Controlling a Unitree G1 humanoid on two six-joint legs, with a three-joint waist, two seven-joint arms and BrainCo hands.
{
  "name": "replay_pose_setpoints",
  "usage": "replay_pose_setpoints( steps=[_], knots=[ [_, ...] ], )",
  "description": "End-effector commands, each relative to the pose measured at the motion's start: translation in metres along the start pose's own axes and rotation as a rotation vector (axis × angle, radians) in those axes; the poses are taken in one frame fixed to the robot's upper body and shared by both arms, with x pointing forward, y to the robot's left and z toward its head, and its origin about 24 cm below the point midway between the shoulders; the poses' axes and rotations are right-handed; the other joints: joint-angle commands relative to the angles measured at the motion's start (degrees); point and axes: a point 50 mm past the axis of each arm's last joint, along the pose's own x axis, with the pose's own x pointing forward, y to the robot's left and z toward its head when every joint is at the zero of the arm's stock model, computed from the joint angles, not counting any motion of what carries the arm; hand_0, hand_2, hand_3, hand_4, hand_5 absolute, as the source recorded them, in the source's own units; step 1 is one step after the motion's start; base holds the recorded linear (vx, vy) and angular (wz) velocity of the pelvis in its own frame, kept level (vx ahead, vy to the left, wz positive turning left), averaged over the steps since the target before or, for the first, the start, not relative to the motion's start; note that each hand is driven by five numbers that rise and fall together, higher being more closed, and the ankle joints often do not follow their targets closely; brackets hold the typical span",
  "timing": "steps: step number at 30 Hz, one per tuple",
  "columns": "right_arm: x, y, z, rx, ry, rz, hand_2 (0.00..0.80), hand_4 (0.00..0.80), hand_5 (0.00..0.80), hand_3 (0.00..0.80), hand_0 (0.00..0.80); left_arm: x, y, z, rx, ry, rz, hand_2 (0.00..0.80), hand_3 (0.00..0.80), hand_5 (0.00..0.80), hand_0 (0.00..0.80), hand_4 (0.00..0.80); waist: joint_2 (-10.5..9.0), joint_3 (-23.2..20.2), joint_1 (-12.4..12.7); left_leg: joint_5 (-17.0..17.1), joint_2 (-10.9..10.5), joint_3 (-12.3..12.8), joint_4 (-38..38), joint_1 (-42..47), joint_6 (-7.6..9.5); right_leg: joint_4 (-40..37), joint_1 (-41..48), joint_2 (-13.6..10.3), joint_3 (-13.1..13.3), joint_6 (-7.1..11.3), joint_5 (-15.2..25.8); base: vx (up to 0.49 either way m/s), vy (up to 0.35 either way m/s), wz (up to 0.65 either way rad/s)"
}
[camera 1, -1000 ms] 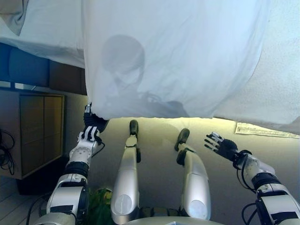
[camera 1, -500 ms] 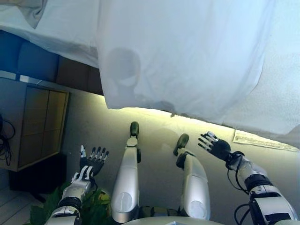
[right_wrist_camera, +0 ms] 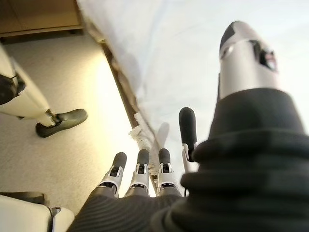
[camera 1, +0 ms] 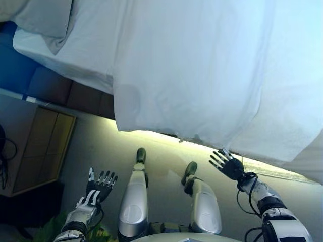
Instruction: Make the bed neatly
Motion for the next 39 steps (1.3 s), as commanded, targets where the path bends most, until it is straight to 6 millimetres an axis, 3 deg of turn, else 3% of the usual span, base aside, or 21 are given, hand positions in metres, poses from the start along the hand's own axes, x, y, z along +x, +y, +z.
replay_pose_setpoints(
  steps=[1,4,8,14,18,21,25,28,30,32,35,37,39],
  knots=[
    [-0.011,-0.014,-0.001,0.018,-0.030,-0.043,0.000,0.000,0.000,0.000,0.000,-0.003,0.008,-0.009,0.060,0.011,0.029,0.000,0.000,0.000,0.000,0.000,0.50,-3.27,-0.40,-4.49,-2.48,2.17,3.77,2.55,2.80,-1.76,2.14,-2.25,0.57,2.02,6.47,0.066,-0.052,-0.01],
    [-0.016,-0.023,-0.009,0.033,-0.021,-0.084,0.000,0.000,0.000,0.000,0.000,-0.002,0.005,-0.012,0.095,0.016,0.005,0.000,0.000,0.000,0.000,0.000,0.72,-4.94,-1.05,-4.47,-2.28,2.28,2.37,5.07,2.62,-3.18,4.58,-2.07,0.92,1.87,6.50,0.059,-0.027,-0.06],
    [-0.029,-0.044,-0.034,0.021,0.052,-0.150,0.000,0.000,0.000,0.000,0.000,-0.001,0.004,-0.014,0.155,0.005,0.007,0.000,0.000,0.000,0.000,0.000,0.70,-9.34,-1.89,-3.93,-2.07,2.68,-1.61,10.28,2.25,-6.38,9.52,-1.37,1.12,1.78,6.42,0.102,-0.060,-0.12],
    [-0.046,-0.065,-0.069,-0.061,0.155,-0.260,0.000,0.000,0.000,0.000,0.000,-0.006,0.016,-0.012,0.253,0.017,0.090,0.000,0.000,0.000,0.000,0.000,0.83,-15.52,-3.38,-3.15,-1.77,3.22,-6.57,16.46,2.10,-10.21,14.57,-0.16,1.93,1.77,6.69,0.138,-0.041,-0.09],
    [-0.049,-0.065,-0.094,-0.127,0.238,-0.287,0.000,0.000,0.000,0.000,0.000,-0.007,0.022,-0.005,0.401,0.034,0.152,0.000,0.000,0.000,0.000,0.000,1.31,-18.83,-4.77,-1.98,-1.03,3.58,-10.52,20.24,1.61,-13.40,17.56,1.08,2.78,1.76,6.99,0.112,-0.028,-0.15],
    [-0.051,-0.066,-0.110,-0.176,0.285,-0.316,0.000,0.000,0.000,0.000,0.000,-0.006,0.025,-0.007,0.623,0.103,0.191,0.000,0.000,0.000,0.000,0.000,1.86,-20.59,-5.87,-0.59,-0.62,3.75,-13.78,22.22,1.15,-16.51,19.26,2.05,3.60,1.68,8.04,0.043,-0.017,-0.24],
    [-0.057,-0.073,-0.117,-0.283,0.326,-0.379,0.000,0.000,0.000,0.000,0.000,-0.002,0.022,-0.011,0.806,0.141,0.209,0.000,0.000,0.000,0.000,0.000,2.54,-22.08,-6.71,0.39,-0.47,4.39,-16.09,23.45,0.51,-20.33,21.28,2.72,3.48,1.77,9.39,0.022,-0.007,-0.23],
    [-0.059,-0.075,-0.134,-0.289,0.385,-0.482,0.000,0.000,0.000,0.000,0.000,0.001,0.025,-0.032,0.716,0.155,0.244,0.000,0.000,0.000,0.000,0.000,2.74,-23.25,-7.00,-0.06,-0.65,4.33,-16.09,23.86,0.34,-22.19,22.60,3.37,3.35,1.39,9.63,0.010,-0.032,-0.08],
    [-0.065,-0.077,-0.152,-0.382,0.502,-0.552,0.000,0.000,0.000,0.000,0.000,-0.002,0.033,-0.056,0.719,0.206,0.300,0.000,0.000,0.000,0.000,0.000,2.56,-23.76,-6.76,-0.27,-0.51,4.38,-16.09,24.42,0.59,-22.04,23.25,3.65,3.16,0.98,9.21,0.040,-0.057,-0.06],
    [-0.066,-0.074,-0.159,-0.461,0.558,-0.539,0.000,0.000,0.000,0.000,0.000,-0.004,0.038,-0.075,0.757,0.268,0.327,0.000,0.000,0.000,0.000,0.000,2.19,-23.94,-6.27,-0.37,-0.25,4.36,-16.09,25.07,0.71,-22.07,24.03,3.79,2.91,0.72,9.01,0.080,-0.078,-0.04],
    [-0.048,-0.053,-0.167,-0.546,0.590,-0.415,0.000,0.000,0.000,0.000,0.000,-0.008,0.037,-0.111,0.911,0.408,0.250,0.000,0.000,0.000,0.000,0.000,1.07,-24.05,-5.46,-0.82,0.10,4.04,-16.09,26.22,1.10,-22.06,25.30,4.07,2.75,0.28,8.67,0.090,-0.095,0.02],
    [-0.047,-0.051,-0.168,-0.589,0.614,-0.385,0.000,0.000,0.000,0.000,0.000,-0.011,0.039,-0.118,0.990,0.431,0.238,0.000,0.000,0.000,0.000,0.000,0.73,-24.35,-5.48,-0.86,0.21,4.48,-16.09,26.40,1.27,-22.14,25.50,4.18,2.92,0.40,8.81,0.052,-0.059,0.02],
    [-0.048,-0.052,-0.170,-0.635,0.663,-0.364,0.000,0.000,0.000,0.000,0.000,-0.010,0.040,-0.111,0.999,0.414,0.263,0.000,0.000,0.000,0.000,0.000,0.62,-24.24,-5.73,-1.11,0.60,4.72,-16.09,26.99,1.34,-21.90,25.81,4.30,3.28,0.39,8.34,0.043,-0.034,-0.02]
  ],
)
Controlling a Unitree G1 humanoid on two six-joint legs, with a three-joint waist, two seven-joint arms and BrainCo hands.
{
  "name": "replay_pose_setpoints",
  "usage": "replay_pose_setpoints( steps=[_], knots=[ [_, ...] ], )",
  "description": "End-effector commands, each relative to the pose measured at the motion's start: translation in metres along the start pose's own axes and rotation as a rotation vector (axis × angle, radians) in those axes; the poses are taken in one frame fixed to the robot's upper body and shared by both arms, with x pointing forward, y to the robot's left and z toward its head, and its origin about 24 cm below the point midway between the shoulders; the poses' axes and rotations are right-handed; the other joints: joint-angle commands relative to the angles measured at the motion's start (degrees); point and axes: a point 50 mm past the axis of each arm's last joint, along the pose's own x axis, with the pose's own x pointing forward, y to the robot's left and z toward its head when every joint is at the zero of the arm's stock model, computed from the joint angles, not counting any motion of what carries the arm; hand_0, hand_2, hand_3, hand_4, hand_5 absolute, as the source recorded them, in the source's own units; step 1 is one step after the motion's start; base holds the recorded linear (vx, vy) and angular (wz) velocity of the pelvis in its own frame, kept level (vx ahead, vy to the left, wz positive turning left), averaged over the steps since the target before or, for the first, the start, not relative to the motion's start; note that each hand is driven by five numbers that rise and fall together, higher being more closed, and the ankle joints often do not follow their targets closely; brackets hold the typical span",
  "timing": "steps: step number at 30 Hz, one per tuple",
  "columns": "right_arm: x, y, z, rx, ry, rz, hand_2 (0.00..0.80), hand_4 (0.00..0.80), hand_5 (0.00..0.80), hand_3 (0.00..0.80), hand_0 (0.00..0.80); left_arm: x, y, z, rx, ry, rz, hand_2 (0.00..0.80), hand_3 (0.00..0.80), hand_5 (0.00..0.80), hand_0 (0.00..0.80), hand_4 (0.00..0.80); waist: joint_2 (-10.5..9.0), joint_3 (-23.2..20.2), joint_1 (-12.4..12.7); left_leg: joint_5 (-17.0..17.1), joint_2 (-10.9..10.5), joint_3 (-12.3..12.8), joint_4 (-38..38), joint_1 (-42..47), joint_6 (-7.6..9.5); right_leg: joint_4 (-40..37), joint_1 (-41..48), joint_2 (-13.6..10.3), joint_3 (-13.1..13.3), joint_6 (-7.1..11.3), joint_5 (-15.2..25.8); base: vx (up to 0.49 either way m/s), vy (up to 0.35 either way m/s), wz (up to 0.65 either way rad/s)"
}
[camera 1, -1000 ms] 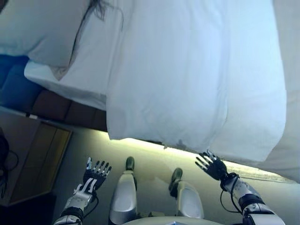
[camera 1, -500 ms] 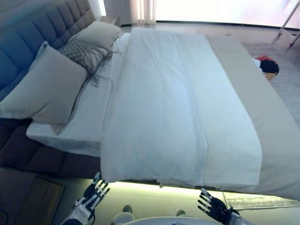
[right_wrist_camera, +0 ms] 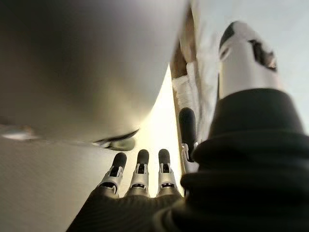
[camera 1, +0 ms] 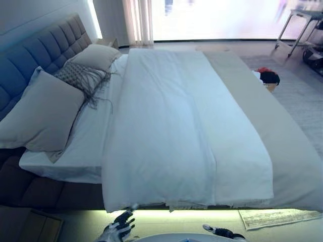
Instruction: Make the bed neatly
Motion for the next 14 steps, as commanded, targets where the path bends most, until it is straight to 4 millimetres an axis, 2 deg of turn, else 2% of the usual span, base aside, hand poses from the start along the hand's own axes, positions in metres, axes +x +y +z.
replay_pose_setpoints(
  steps=[1,10,14],
  knots=[
    [0.004,0.018,0.026,-0.115,-0.014,0.060,0.000,0.000,0.000,0.000,0.000,0.006,-0.011,0.023,0.077,-0.031,-0.003,0.000,0.000,0.000,0.000,0.000,-1.69,3.01,1.29,-0.54,-1.30,-1.32,0.14,1.06,2.90,1.25,1.70,-1.16,-0.71,-0.38,1.92,0.033,-0.026,-0.04],
    [0.005,0.020,0.019,-0.110,-0.001,0.061,0.000,0.000,0.000,0.000,0.000,0.004,-0.005,0.013,0.049,0.000,-0.016,0.000,0.000,0.000,0.000,0.000,-1.58,2.68,1.69,-0.61,-1.07,-1.66,0.14,1.63,2.81,0.73,2.45,-1.18,-0.85,0.01,2.33,0.031,-0.012,-0.01],
    [0.005,0.020,0.018,-0.109,0.003,0.059,0.000,0.000,0.000,0.000,0.000,0.004,-0.003,0.016,0.033,-0.019,-0.008,0.000,0.000,0.000,0.000,0.000,-1.57,2.63,1.58,-0.69,-1.07,-1.63,0.14,1.67,2.84,0.50,2.55,-1.24,-0.84,0.07,2.44,0.000,0.000,0.00]
  ],
)
